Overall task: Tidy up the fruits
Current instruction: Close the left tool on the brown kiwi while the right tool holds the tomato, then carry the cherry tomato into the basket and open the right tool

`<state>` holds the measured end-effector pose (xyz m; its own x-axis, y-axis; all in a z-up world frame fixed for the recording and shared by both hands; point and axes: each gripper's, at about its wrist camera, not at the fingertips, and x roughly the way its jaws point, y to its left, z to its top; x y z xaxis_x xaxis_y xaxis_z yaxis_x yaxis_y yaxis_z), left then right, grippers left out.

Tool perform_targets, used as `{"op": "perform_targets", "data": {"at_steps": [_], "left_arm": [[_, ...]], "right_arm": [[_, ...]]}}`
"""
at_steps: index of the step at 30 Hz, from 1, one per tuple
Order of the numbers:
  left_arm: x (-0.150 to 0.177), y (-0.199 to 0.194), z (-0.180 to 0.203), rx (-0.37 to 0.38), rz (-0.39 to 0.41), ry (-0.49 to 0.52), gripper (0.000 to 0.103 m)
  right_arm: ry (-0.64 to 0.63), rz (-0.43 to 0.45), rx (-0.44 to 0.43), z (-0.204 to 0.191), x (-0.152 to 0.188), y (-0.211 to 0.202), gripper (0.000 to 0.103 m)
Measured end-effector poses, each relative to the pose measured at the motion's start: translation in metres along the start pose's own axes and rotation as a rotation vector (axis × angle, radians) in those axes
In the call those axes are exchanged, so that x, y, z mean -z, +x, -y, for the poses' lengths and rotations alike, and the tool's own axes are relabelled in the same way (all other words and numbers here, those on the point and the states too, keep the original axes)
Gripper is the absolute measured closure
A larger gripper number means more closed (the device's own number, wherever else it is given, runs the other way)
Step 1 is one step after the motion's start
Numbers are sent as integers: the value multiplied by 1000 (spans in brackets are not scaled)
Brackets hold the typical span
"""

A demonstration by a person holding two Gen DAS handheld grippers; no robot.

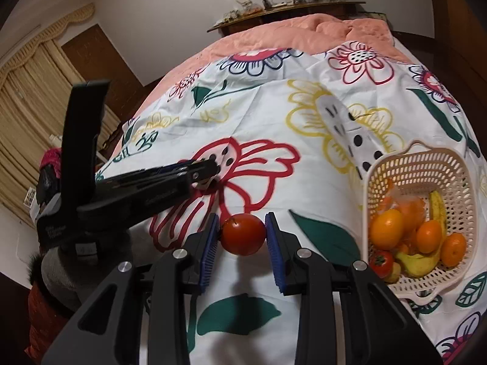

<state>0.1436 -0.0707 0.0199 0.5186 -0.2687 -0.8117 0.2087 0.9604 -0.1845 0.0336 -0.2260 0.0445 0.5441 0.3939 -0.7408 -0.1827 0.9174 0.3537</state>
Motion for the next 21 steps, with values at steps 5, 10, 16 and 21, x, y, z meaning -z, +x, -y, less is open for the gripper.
{"op": "perform_targets", "data": {"at_steps": [5,10,16,21], "left_arm": [[2,-8,11,12,11,19,75],[4,-15,23,21,22,41,75],[6,-21,40,31,29,80,75],[8,-24,54,37,30,107,75]], "right_arm": [[36,39,11,17,-2,-16,72],[99,70,45,50,-1,-31,72],[210,98,98,102,3,-45,72],[287,101,128,139,11,-48,72]]}}
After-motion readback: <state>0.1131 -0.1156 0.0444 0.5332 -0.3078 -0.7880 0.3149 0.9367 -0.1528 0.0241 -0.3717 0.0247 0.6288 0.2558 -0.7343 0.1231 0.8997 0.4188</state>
